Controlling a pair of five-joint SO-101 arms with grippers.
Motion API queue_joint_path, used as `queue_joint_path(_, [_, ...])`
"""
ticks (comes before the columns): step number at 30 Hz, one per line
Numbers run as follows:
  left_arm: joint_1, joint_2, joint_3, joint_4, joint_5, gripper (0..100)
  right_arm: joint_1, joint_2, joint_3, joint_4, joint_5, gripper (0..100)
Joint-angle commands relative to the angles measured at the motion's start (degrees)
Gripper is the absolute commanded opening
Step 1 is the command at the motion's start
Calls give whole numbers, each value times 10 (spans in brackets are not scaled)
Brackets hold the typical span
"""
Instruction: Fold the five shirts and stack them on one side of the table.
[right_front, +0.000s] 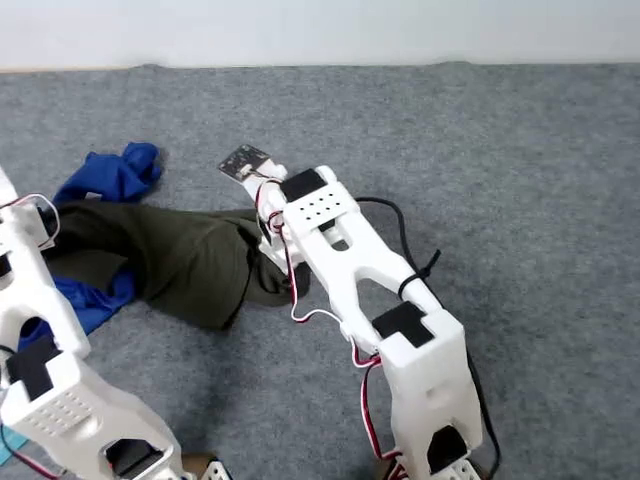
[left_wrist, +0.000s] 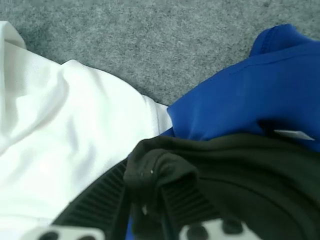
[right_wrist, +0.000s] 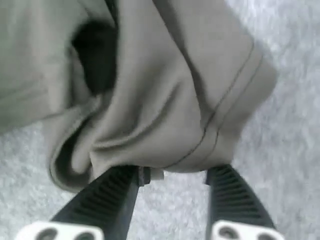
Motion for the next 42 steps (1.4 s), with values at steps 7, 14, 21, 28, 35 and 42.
queue_joint_path(7, [23,-4,7,4,4,4,-1,74,-178,-5,0,110])
queue_joint_path(14, [21,-8,7,5,2,4,-5,86,-320,53,0,110])
queue_joint_path(21, [19,-9,7,12,1,4,-5,87,-412,225,0,111])
queue_joint_path(28, [22,-9,6,18,1,4,-2,66,-384,282,-1,112])
queue_joint_path(35, [22,-9,5,18,1,4,-5,-6,-235,281,-4,112])
queue_joint_path(42, [24,-4,5,15,2,4,-6,14,-195,256,-5,112])
